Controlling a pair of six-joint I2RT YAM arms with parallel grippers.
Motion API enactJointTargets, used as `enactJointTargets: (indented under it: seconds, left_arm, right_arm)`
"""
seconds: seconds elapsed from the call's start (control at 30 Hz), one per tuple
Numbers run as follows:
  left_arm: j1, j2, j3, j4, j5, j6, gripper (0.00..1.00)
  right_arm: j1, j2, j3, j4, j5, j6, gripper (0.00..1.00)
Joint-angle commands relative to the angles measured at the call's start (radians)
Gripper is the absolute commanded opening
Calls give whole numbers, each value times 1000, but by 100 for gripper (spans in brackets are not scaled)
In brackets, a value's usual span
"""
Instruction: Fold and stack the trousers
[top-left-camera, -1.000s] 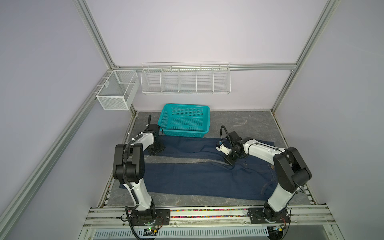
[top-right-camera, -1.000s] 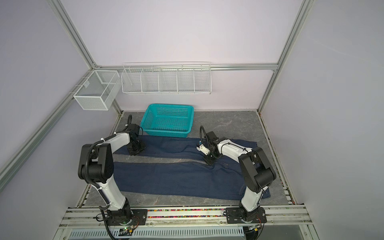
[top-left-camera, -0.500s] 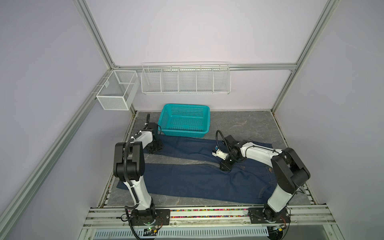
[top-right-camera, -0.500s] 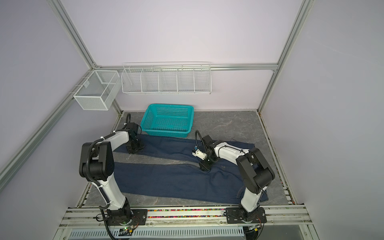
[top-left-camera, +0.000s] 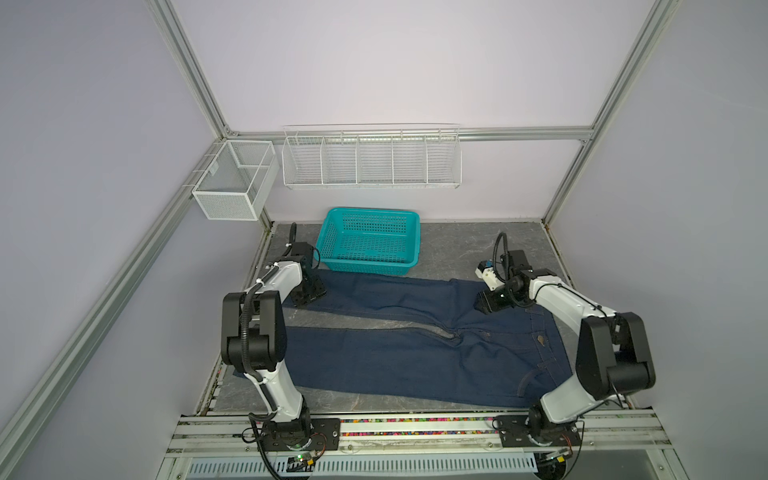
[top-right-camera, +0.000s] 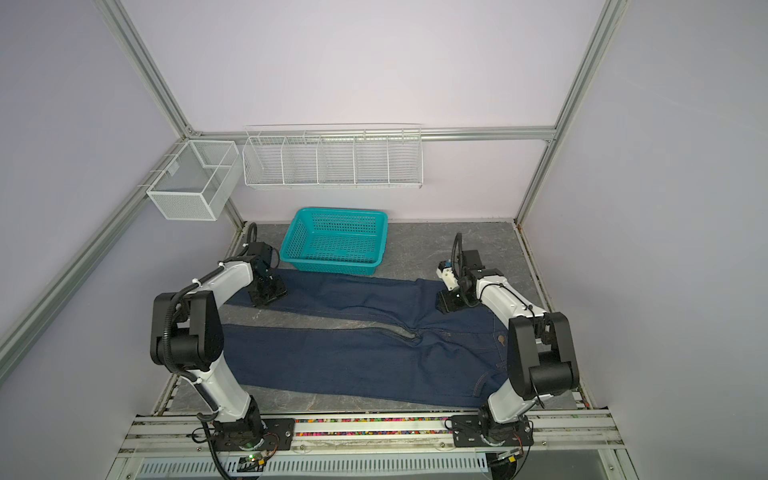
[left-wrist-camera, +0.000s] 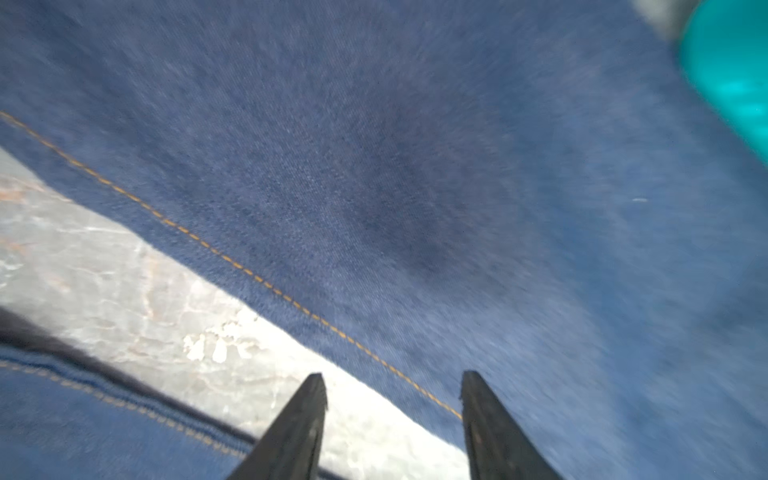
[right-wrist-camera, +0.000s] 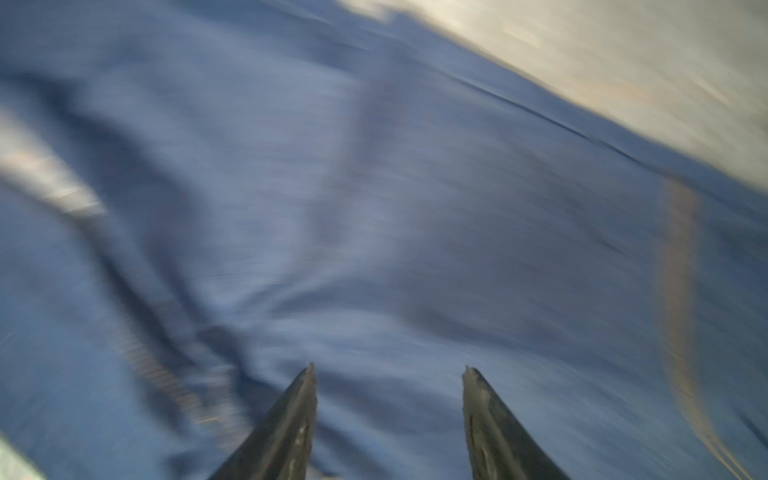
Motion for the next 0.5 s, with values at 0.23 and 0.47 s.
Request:
enactJointTargets:
  seconds: [0.23,0.47]
  left_arm:
    - [8,19,115,-37,-16,-65,59]
    - [8,109,254,-57,-136,-301,60]
  right_arm:
    - [-87,175,136,-18,213,-5,68]
    - [-170,257,230,-24,182,-28,72]
